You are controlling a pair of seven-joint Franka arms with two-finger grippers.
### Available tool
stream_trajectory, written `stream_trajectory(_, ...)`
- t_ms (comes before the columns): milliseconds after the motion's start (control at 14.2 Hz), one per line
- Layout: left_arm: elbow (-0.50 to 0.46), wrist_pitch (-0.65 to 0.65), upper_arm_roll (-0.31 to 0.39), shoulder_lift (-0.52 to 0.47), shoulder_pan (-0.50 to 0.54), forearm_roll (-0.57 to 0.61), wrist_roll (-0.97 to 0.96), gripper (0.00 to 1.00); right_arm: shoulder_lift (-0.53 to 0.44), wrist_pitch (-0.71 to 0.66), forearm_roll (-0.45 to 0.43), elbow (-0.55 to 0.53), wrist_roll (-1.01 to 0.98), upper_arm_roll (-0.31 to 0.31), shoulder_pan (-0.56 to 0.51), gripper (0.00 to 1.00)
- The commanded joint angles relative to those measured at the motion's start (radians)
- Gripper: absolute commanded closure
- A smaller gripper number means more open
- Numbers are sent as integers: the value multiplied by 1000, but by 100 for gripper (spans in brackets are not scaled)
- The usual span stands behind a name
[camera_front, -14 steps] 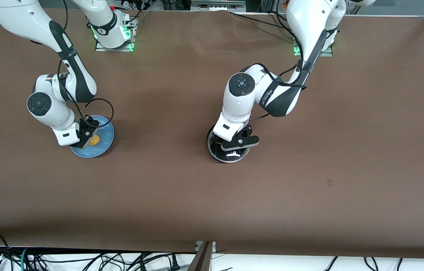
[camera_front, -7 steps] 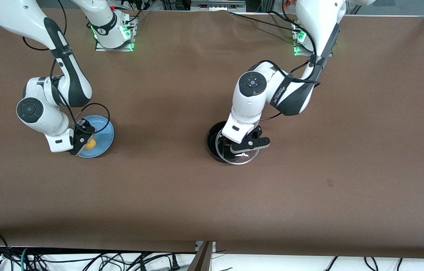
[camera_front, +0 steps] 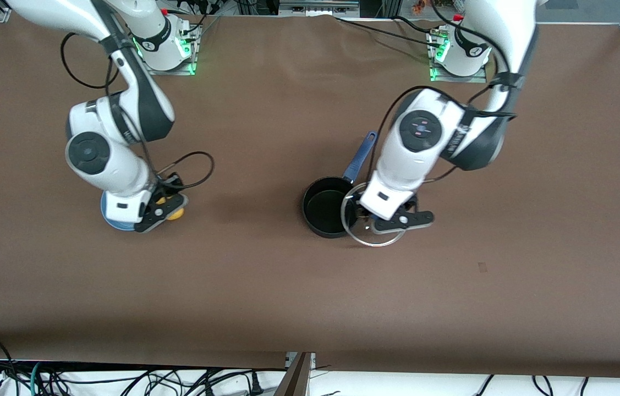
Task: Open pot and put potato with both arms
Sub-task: 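Lift the lid with the left gripper while the right gripper lifts the potato, then carry the potato over the pot while the left gripper lowers the lid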
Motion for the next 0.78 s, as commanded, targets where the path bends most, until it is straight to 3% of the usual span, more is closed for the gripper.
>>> stream_trajectory(0,-18,-66,-14,-64,83,-30,145,58,19,-30,49,67,192,56,13,70)
stream_trajectory(424,-46,-124,-16,-116,270,-79,425,55,146,-24,140,263,626,56,183,70)
stream_trajectory(706,-74,-126,-16,-121,428,-79,661,56,239,36,141,377,901,56,276,69)
